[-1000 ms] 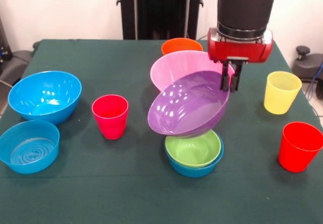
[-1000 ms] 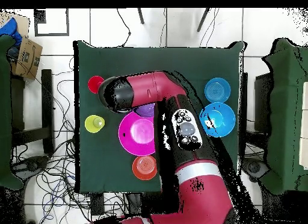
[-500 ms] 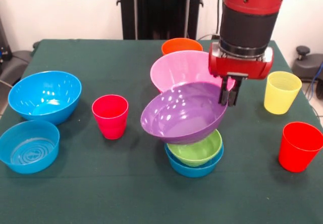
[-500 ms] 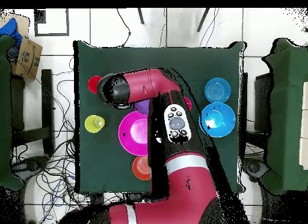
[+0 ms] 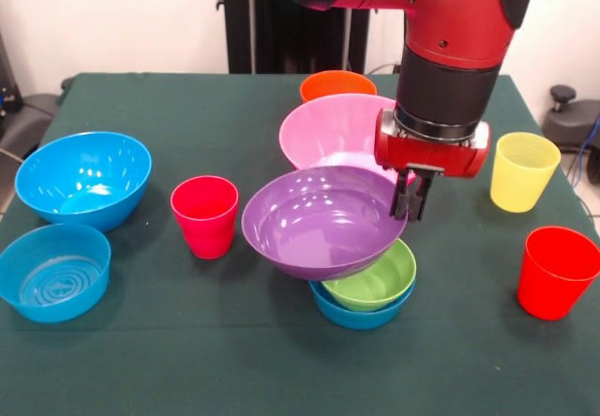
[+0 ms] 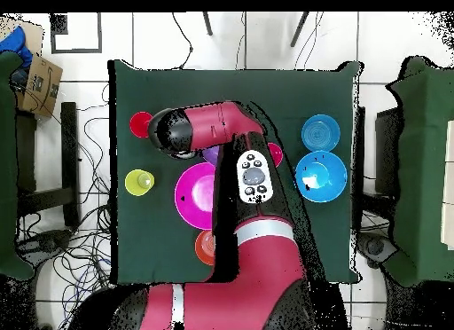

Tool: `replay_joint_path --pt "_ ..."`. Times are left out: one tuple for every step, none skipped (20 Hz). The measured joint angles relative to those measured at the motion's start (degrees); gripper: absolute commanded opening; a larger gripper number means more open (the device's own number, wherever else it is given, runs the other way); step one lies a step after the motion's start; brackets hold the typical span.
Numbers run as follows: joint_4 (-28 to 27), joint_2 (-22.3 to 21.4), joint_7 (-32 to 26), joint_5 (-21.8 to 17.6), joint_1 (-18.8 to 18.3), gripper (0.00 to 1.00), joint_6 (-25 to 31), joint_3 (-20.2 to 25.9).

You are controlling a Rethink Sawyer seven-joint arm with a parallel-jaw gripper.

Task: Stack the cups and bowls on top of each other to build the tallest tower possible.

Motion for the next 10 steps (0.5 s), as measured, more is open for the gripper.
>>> replay_joint_path --pt "-0.22 0.13 0.00 0.18 0.14 0.00 0.00 -0.20" --pt "-0.69 0.38 0.00 0.50 0.41 0.00 0.00 -0.65" --pt "-1.14 0.60 0.00 0.80 0.67 0.00 0.00 -1.11" --pt "-1.59 0.79 0.00 1.10 0.94 0.00 0.00 -1.60" --pt "-1.93 0.94 0.00 1.38 1.17 0.00 0.00 -1.99" --pt "-2.55 1.15 0.00 1.98 1.66 0.00 0.01 -2.75" --pt "-2.98 1.27 0.00 2.34 1.99 0.00 0.00 -3.23" --pt "-3.14 1.31 0.01 2.48 2.12 0.00 0.00 -3.41" --pt "-3.64 1.37 0.07 2.93 2.62 0.00 0.01 -4.06" --pt "-4.01 1.39 0.15 3.34 3.08 0.00 0.01 -4.70"
